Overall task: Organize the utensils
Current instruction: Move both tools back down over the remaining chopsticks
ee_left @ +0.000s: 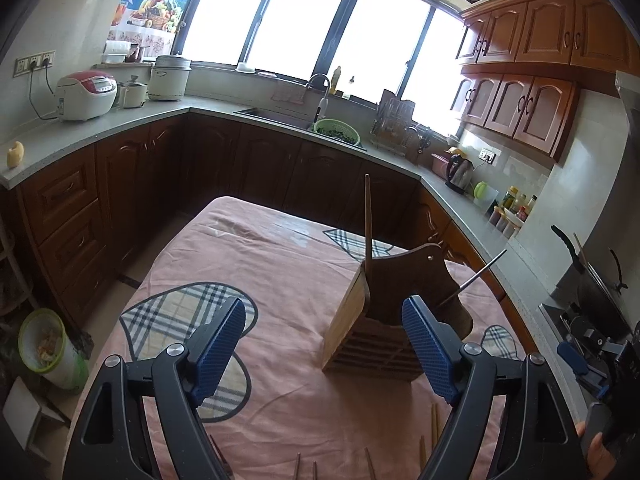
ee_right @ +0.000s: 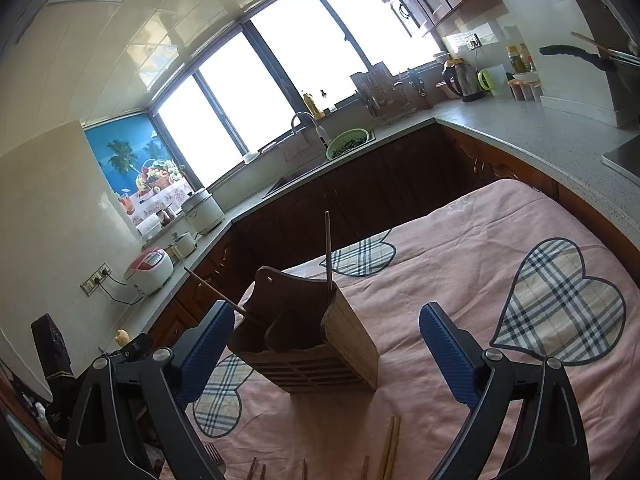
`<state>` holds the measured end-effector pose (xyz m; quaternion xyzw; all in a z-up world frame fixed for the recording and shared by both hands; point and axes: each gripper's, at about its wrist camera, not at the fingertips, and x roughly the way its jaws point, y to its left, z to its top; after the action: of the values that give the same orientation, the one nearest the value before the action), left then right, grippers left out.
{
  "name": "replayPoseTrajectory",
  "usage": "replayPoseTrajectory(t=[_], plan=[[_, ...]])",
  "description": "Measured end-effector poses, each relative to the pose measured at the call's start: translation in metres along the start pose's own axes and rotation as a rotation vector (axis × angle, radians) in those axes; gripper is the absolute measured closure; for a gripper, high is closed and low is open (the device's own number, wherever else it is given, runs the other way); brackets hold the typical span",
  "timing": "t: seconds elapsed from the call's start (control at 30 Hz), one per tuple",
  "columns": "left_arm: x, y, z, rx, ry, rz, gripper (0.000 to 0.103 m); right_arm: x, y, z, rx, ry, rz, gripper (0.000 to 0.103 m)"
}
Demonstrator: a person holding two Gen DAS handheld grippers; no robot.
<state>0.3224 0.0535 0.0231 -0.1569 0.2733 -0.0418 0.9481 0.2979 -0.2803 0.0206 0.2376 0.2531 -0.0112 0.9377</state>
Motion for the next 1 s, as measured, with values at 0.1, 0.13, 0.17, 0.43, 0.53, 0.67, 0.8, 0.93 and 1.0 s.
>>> replayPoseTrajectory(t=[0.1,0.13,0.17,0.43,0.53,0.67,0.8,0.93,1.0], plan=[[-0.011,0.0,-0.009,-0.012,0.04,0.008,0.019,-0.016,-0.005,-0.013,0.003,0.003,-0.01,0.002],[-0.015,0.0,-0.012,-0.013,0.051,0.012,0.019,-0.021,-0.006,-0.019,0.002,0.004,-0.02,0.002],[-0.018,0.0,-0.014,-0.014,0.061,0.015,0.018,-0.026,-0.007,-0.024,-0.001,0.009,-0.028,0.002],[-0.036,0.0,-0.034,-0.018,0.159,0.022,0.018,-0.057,-0.023,-0.06,-0.002,0.05,-0.115,0.002],[-0.04,-0.001,-0.042,-0.02,0.19,0.021,0.018,-0.063,-0.027,-0.073,0.0,0.076,-0.138,0.002],[-0.044,-0.006,-0.053,-0.009,0.228,0.022,0.018,-0.067,-0.028,-0.086,-0.025,0.108,-0.164,0.002],[-0.045,-0.009,-0.062,0.0,0.255,0.025,0.018,-0.071,-0.025,-0.099,-0.069,0.125,-0.194,0.002],[-0.042,-0.014,-0.067,0.012,0.275,0.025,0.018,-0.072,-0.027,-0.109,-0.08,0.143,-0.208,0.002],[-0.038,-0.017,-0.069,0.018,0.285,0.026,0.018,-0.072,-0.028,-0.111,-0.074,0.151,-0.206,0.002]])
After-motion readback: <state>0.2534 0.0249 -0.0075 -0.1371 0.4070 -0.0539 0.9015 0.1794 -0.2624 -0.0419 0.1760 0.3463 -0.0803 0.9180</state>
